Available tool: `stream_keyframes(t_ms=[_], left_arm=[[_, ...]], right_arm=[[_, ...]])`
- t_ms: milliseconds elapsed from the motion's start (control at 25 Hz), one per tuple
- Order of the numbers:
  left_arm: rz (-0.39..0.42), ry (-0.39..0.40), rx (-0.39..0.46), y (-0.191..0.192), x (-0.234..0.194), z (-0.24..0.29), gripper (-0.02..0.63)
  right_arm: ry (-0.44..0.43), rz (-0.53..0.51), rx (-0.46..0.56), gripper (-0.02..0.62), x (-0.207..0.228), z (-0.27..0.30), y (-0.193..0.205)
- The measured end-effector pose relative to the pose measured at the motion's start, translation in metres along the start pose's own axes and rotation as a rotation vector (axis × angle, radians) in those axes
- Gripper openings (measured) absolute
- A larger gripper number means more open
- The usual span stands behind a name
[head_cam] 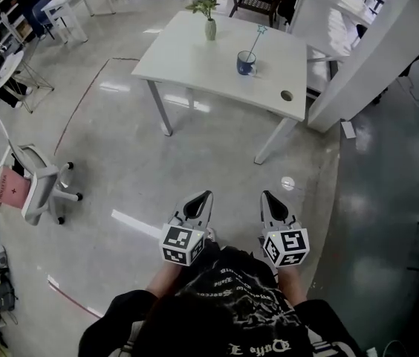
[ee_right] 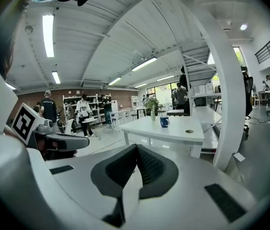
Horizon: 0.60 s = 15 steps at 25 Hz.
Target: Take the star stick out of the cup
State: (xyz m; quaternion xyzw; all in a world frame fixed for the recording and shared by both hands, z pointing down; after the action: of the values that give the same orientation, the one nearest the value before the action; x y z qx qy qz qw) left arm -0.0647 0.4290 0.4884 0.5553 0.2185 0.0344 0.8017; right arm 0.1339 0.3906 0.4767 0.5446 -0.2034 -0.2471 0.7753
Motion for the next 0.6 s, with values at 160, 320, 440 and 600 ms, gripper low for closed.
stream_keyframes(t_ms=[160, 320, 440, 600], left_arm=[[-0.006, 0.013, -0.001, -0.011, -0.022, 0.003, 0.020], [-0.013, 0.035, -0.018, -0.016, -0.032, 0.007, 0.020], [-0.009, 0.049, -0.023, -0.019, -0.034, 0.015, 0.020], [-0.015, 0.041, -0.029, -0.021, -0.041, 0.033, 0.020]], right_arm=[[-0.007, 0.027, 0.023, 0.009, -0.007, 0.023, -0.008], [0.022, 0.039, 0.011, 0.009, -0.010, 0.031, -0.009], [0.049, 0.063, -0.003, 0.009, -0.001, 0.034, -0.005], [0.079, 0.070, -0.023, 0.009, 0.024, 0.045, -0.002]])
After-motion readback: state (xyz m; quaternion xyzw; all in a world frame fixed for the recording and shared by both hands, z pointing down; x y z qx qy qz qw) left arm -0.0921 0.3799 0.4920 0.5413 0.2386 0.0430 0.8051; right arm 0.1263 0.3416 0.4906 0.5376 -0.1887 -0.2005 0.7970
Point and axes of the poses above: the fingertips, and each gripper's own axes: z forward along the fingers, x to its right, y out of its underside, the point moved 6 cm from there along -z, backward along the fingers, and after that the axes turned 5 degrees about -z, right-handed, at the moved point
